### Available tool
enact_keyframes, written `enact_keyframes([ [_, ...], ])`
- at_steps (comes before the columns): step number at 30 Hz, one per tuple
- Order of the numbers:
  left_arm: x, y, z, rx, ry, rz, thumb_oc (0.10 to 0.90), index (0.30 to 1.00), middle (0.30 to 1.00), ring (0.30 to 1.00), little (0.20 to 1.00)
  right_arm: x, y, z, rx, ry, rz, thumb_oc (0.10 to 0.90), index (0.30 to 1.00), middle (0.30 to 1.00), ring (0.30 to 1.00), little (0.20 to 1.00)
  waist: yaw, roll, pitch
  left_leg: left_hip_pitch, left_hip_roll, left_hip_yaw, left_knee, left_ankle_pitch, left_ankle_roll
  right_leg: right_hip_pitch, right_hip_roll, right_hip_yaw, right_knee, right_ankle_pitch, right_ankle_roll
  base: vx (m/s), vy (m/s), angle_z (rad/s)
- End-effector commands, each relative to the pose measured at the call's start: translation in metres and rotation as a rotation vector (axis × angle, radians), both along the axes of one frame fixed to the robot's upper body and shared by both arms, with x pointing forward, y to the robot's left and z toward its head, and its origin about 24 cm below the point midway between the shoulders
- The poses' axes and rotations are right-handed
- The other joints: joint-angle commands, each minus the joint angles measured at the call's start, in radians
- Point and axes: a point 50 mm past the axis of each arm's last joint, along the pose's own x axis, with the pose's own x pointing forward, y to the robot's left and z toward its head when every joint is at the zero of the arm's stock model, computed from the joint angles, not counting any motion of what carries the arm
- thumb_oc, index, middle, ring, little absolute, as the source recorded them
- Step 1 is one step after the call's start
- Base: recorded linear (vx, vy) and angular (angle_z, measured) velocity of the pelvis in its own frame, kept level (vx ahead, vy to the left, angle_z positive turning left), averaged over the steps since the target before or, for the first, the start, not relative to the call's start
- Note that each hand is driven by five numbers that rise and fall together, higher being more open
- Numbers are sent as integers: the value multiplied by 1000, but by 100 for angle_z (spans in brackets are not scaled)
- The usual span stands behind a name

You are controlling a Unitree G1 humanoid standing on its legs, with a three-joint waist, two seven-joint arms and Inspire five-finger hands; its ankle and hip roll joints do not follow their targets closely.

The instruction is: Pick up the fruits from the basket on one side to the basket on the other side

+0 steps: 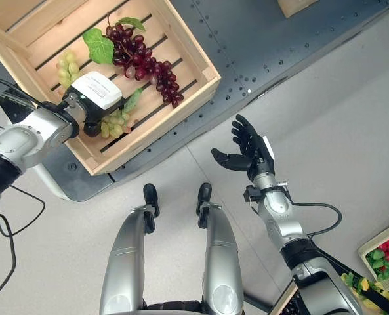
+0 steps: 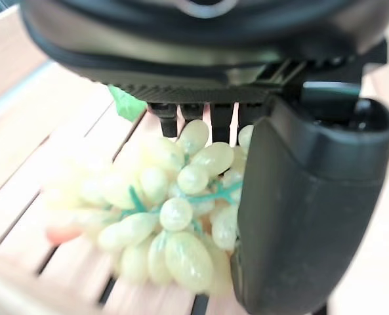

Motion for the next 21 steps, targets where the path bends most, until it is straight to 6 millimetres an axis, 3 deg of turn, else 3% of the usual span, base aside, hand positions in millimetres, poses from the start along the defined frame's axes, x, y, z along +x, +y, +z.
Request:
enact_keyframes([
  [1, -9, 86, -8, 106, -77, 373, 571, 556, 556, 556, 556, -1, -5, 35, 88, -193, -59, 800, 900, 900, 900, 900, 15, -20, -10, 46, -10, 55, -104, 18, -1, 25, -12, -20, -84, 86, 32, 0, 0, 0],
  [2, -9, 89, -12, 106, -80, 369, 436, 354, 354, 354, 354, -1, -5, 36, 90, -196, -64, 800, 900, 900, 900, 900, 15, -21, -10, 47, -11, 55, -109, 20, -1, 26, -11, -20, -87, 87, 32, 0, 0, 0],
  [3, -9, 90, -17, 96, -80, 368, 400, 300, 300, 300, 300, -1, -5, 37, 93, -200, -69, 800, 900, 900, 900, 900, 14, -23, -10, 44, -12, 54, -109, 22, -2, 23, -9, -20, -88, 88, 31, 0, 0, 0],
  [8, -8, 89, -32, 47, -76, 334, 400, 300, 300, 300, 300, 2, -5, 42, 101, -220, -76, 800, 900, 900, 900, 900, 11, -24, -10, 45, -16, 51, -116, 27, -6, 25, -3, -17, -98, 90, 29, 0, 0, 0],
  [16, -8, 87, -28, 21, -116, 284, 400, 300, 300, 300, 300, 1, -7, 48, 113, -248, -84, 800, 900, 900, 900, 900, 8, -16, -10, 70, -23, 54, -132, 31, -8, 49, 1, -12, -117, 91, 28, 0, 0, 0],
  [19, -9, 87, -23, -59, -159, 264, 400, 300, 300, 300, 300, -1, -6, 48, 115, -257, -77, 800, 900, 900, 900, 900, 8, -12, -10, 90, -24, 57, -136, 29, -7, 64, 2, -7, -119, 89, 28, 0, 0, 0],
  [21, -11, 87, -16, -201, -226, 227, 400, 300, 300, 300, 300, -3, -5, 49, 123, -261, -77, 800, 900, 900, 900, 900, 10, -9, -10, 115, -25, 60, -143, 26, -5, 85, 3, -4, -122, 86, 29, 0, 0, 0],
])
